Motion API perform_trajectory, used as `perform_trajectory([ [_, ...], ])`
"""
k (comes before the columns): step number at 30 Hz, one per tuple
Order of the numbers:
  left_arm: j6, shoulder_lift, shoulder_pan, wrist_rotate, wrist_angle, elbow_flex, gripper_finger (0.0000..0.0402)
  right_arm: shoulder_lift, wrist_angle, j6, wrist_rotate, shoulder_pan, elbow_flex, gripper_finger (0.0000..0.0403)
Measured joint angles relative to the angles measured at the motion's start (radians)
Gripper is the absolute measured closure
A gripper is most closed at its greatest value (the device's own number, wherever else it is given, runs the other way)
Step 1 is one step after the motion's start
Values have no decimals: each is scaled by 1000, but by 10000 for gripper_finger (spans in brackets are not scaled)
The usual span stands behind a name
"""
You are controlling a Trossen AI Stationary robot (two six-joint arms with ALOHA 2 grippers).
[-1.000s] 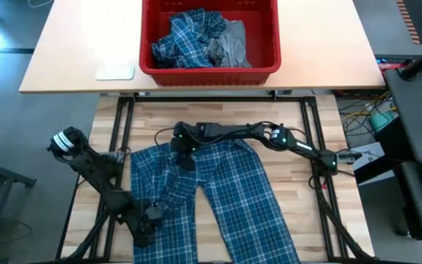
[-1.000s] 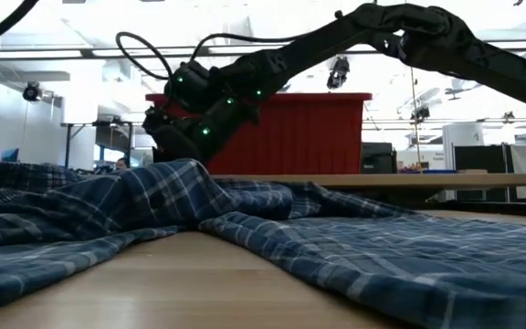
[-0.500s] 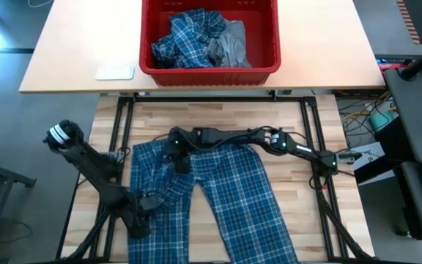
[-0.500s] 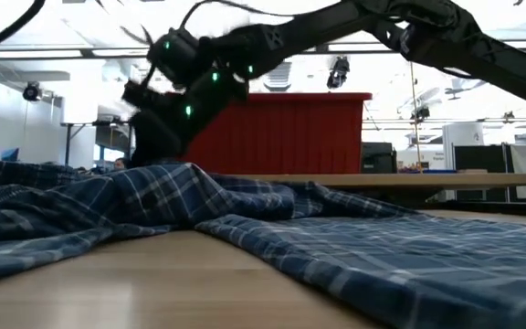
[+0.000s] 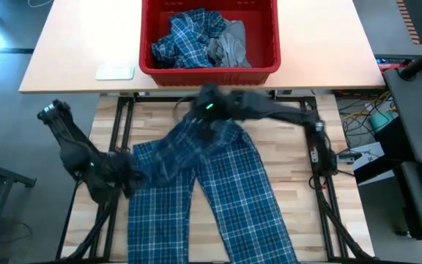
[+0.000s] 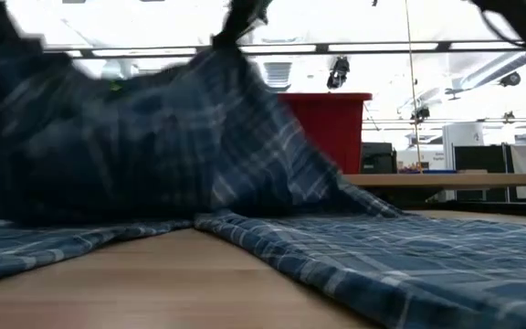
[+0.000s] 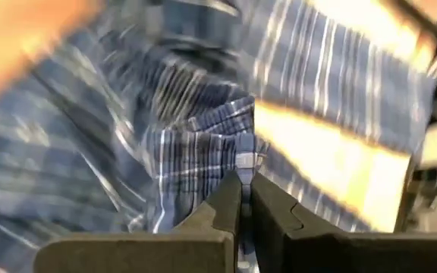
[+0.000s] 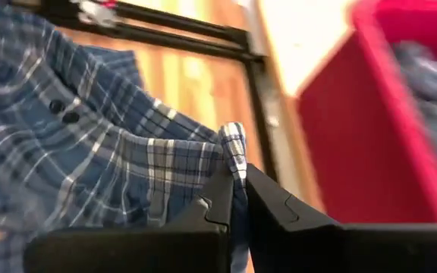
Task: Fold Laundry from Bin
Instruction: Fold the blue patterned pants
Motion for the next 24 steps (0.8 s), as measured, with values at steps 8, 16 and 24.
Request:
perform_trajectory([
  [8,130,-157,1,-177,-205,202,401,-234,-358,157,-118,-62,-61,390],
  [16,385,-157,0,175,217,268,401,-442,-309,377,-574,49,-171,390],
  [24,315,-209,23,-231,-53,238,401,-534,-129,377,-451,40,-445,390],
])
